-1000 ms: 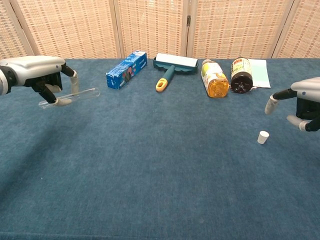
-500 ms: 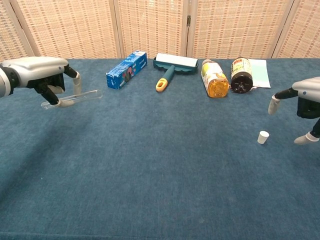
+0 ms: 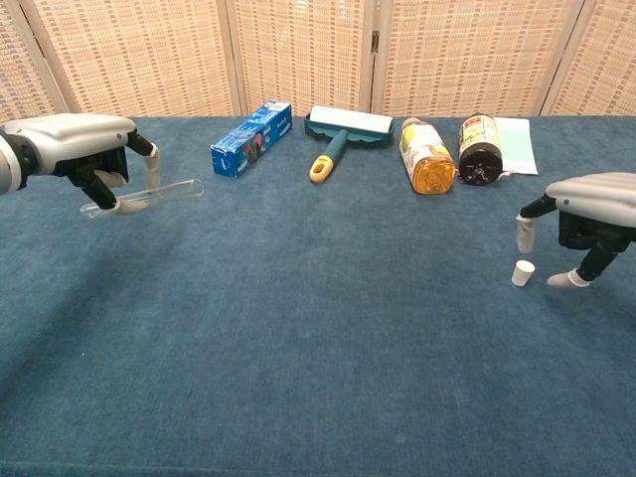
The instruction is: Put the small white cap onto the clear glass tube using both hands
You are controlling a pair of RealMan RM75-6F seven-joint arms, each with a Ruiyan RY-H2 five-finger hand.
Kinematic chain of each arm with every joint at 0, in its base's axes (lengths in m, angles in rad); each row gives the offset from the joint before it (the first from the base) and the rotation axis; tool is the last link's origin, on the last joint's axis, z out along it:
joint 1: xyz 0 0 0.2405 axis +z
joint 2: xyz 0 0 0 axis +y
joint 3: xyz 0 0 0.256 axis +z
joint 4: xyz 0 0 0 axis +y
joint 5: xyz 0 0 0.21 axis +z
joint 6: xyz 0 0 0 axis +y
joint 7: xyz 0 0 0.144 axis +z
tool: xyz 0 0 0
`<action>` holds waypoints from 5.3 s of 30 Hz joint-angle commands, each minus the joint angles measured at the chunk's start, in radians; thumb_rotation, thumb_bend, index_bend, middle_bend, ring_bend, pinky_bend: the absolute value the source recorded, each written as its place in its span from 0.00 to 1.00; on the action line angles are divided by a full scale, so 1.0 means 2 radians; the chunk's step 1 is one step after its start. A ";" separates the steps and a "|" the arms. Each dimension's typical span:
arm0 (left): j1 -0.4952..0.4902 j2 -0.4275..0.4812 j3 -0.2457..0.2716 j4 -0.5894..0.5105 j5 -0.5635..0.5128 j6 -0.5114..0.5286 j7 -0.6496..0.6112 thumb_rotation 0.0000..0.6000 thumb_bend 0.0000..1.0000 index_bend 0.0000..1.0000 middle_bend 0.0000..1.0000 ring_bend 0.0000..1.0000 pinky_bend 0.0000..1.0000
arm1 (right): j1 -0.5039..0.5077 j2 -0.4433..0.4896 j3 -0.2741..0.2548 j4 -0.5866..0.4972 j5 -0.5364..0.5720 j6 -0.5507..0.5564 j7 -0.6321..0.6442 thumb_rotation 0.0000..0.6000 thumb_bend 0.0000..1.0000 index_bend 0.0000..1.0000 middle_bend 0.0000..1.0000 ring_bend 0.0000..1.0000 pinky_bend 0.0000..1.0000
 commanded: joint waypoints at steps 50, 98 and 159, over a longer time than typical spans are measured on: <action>-0.014 0.030 -0.060 -0.049 -0.030 -0.029 -0.097 1.00 0.35 0.62 1.00 1.00 1.00 | 0.038 0.143 0.103 -0.192 -0.013 0.011 0.136 1.00 0.52 0.66 1.00 1.00 1.00; -0.083 0.015 -0.071 -0.117 -0.124 -0.040 -0.101 1.00 0.35 0.62 1.00 1.00 1.00 | 0.119 0.025 0.135 -0.162 0.002 0.032 0.180 1.00 0.52 0.69 1.00 1.00 1.00; -0.108 0.013 -0.064 -0.123 -0.161 -0.040 -0.095 1.00 0.35 0.63 1.00 1.00 1.00 | 0.149 -0.023 0.131 -0.120 0.024 0.021 0.165 1.00 0.52 0.70 1.00 1.00 1.00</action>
